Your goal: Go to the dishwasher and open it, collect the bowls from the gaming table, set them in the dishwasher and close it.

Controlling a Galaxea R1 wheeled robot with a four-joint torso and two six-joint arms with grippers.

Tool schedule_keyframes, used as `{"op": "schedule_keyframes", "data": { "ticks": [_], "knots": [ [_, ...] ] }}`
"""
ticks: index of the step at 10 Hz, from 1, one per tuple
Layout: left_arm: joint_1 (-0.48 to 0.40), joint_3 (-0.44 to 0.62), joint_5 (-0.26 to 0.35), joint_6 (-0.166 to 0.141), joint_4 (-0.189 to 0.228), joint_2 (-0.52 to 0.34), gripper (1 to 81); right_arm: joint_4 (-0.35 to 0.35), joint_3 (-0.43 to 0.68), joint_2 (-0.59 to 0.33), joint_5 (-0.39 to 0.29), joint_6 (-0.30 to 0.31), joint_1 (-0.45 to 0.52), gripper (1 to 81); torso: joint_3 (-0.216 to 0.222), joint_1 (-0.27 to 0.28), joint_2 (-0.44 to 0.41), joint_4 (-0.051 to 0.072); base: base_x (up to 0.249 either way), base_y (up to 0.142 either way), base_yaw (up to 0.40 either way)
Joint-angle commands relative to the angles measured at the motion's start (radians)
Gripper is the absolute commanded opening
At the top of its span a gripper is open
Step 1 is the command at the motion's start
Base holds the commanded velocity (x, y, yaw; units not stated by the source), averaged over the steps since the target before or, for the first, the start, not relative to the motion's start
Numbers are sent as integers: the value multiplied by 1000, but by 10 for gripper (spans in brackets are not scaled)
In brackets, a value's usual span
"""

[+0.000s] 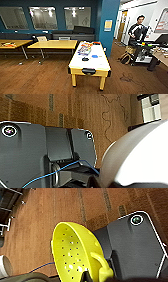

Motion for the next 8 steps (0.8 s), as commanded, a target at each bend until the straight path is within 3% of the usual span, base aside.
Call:
{"op": "schedule_keyframes", "data": {
  "ticks": [1,5,8],
  "knots": [
    [-52,33,37,10,18,-19,10,-26,12,-39,-17,2,48,10,0,0,0,0,0,0,0],
    [-52,32,34,10,31,-13,10,-26,12,-39,-17,2,51,10,0,1,1,0,-37,0,0],
    [-52,32,34,10,31,-10,10,-26,6,-39,-17,2,49,10,0,0,0,0,0,0,-215]
  ]
}}
